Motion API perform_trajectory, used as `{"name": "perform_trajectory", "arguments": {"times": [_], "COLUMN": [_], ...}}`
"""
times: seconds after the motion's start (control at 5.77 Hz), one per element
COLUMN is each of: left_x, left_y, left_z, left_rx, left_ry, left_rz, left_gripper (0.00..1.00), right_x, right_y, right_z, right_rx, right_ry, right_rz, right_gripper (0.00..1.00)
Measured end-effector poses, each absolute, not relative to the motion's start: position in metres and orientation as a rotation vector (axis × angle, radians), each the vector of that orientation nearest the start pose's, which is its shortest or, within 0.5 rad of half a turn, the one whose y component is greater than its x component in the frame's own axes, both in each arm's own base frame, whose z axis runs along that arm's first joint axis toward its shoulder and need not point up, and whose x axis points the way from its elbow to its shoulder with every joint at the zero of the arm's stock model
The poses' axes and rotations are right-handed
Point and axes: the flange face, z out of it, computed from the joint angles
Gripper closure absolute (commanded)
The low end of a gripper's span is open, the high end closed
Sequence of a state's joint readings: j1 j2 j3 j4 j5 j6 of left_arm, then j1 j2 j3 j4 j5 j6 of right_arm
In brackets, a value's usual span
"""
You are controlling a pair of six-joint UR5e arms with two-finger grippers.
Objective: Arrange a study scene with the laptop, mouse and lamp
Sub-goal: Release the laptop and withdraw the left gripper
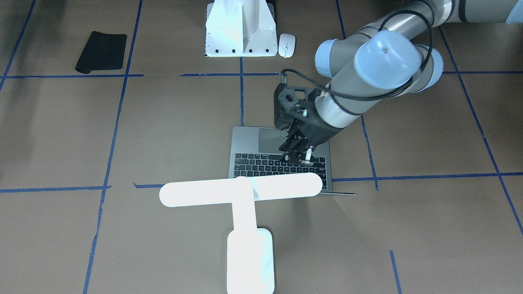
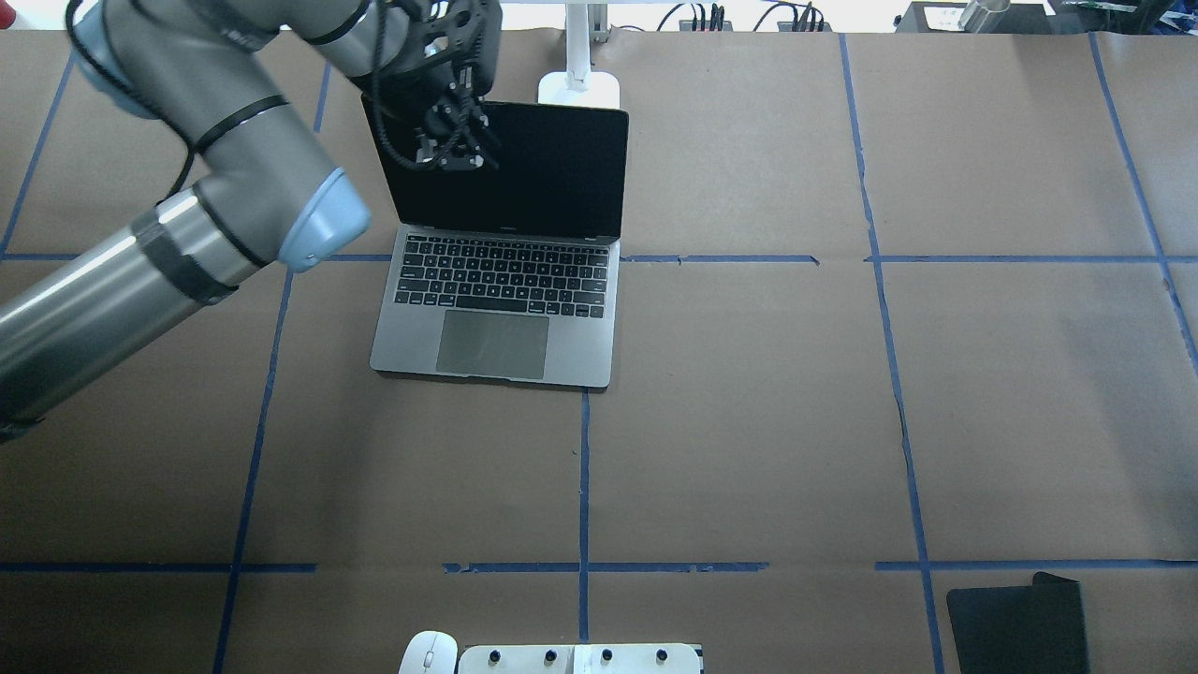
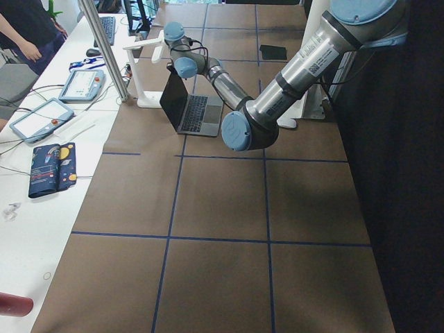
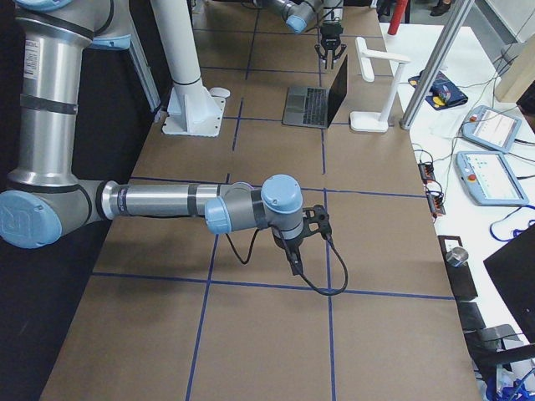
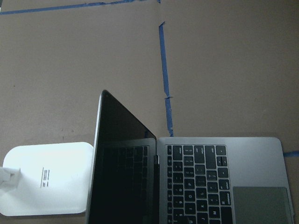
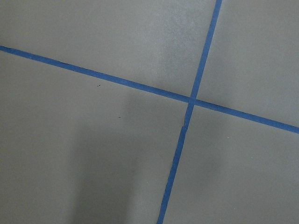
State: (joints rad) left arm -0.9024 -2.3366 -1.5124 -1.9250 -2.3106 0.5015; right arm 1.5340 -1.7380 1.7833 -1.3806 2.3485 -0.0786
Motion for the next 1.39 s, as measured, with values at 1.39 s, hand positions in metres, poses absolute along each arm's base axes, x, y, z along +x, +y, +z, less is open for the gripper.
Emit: {"name": "perform_trajectory", "arguments": {"times": [1.39], "left_x": [0.189], "left_y": [-0.537], "left_z": [0.326], "left_rx": [0.469], "left_ry": [0.778], "left_rz": [0.950], "left_gripper": [0.00], "right_x": [0.046], "right_y": [-0.436], "right_z": [0.607], "right_rx": [0.217], "right_ry": [-0.788], "right_rz": [-0.141], "right_gripper": [0.00]}}
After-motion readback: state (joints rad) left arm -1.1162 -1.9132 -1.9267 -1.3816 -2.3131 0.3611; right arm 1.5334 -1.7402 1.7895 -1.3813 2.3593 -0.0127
